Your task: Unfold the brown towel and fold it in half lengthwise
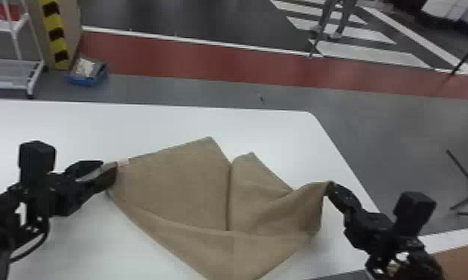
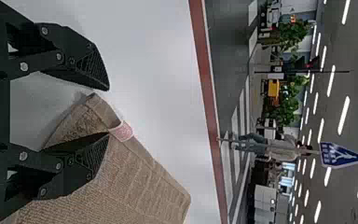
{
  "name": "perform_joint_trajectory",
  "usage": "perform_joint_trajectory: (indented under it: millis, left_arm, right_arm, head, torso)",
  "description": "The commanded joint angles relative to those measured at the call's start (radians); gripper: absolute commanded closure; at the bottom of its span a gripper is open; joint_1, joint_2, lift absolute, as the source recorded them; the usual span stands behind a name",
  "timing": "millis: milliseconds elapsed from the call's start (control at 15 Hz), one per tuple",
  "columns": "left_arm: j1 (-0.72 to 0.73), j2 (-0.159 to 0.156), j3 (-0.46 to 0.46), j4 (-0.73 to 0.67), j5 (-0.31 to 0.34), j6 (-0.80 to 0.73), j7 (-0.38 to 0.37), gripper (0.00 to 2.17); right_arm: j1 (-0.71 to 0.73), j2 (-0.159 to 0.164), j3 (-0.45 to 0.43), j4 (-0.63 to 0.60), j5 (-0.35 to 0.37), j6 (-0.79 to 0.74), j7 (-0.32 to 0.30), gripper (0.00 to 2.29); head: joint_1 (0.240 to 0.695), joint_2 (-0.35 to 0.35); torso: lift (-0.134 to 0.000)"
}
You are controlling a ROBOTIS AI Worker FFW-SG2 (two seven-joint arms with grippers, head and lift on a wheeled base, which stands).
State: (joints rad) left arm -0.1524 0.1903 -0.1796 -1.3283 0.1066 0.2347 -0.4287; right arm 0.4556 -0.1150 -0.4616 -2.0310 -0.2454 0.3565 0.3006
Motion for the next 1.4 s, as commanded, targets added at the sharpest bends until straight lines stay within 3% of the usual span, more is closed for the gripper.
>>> perform_joint_trajectory:
  millis: [0,133,267,467,867,1133,1200,1333]
  left_arm:
    - [0.002,0.003,0.000,0.001,-0.002,0.010,0.001,0.73]
    - [0.016,0.001,0.009,-0.008,0.004,0.007,0.004,1.23]
    - [0.042,0.004,0.029,-0.043,0.024,-0.008,0.007,1.56]
    - [0.116,0.006,0.069,-0.181,0.053,0.016,0.015,1.56]
    - [0.306,0.012,0.206,-0.626,0.078,0.228,0.171,1.56]
    - [0.383,0.014,0.328,-0.815,0.140,0.384,0.203,1.56]
    - [0.393,0.014,0.345,-0.845,0.151,0.409,0.208,1.56]
    - [0.398,0.014,0.361,-0.876,0.159,0.437,0.226,1.56]
  right_arm:
    - [0.000,0.000,0.000,0.000,0.000,-0.001,0.000,1.30]
    - [-0.001,0.000,0.000,0.000,-0.002,-0.001,0.000,1.30]
    - [-0.003,0.000,0.001,0.000,-0.002,-0.001,0.000,1.30]
    - [-0.006,-0.002,0.001,-0.003,0.000,0.002,0.000,1.30]
    - [-0.052,-0.017,-0.088,-0.003,0.054,0.066,0.003,1.30]
    - [-0.092,-0.055,-0.144,0.032,0.077,0.079,0.092,1.30]
    - [-0.101,-0.057,-0.138,0.035,0.091,0.075,0.140,1.30]
    - [-0.133,-0.060,-0.072,0.035,0.133,0.079,0.164,1.30]
  head:
    - [0.695,-0.302]
    - [0.695,-0.300]
    - [0.695,-0.298]
    - [0.695,-0.292]
    - [0.695,-0.275]
    - [0.695,-0.287]
    - [0.695,-0.283]
    - [0.695,-0.267]
  torso:
    - [-0.125]
    - [-0.125]
    - [-0.125]
    - [-0.125]
    - [-0.125]
    - [-0.125]
    - [-0.125]
    - [-0.125]
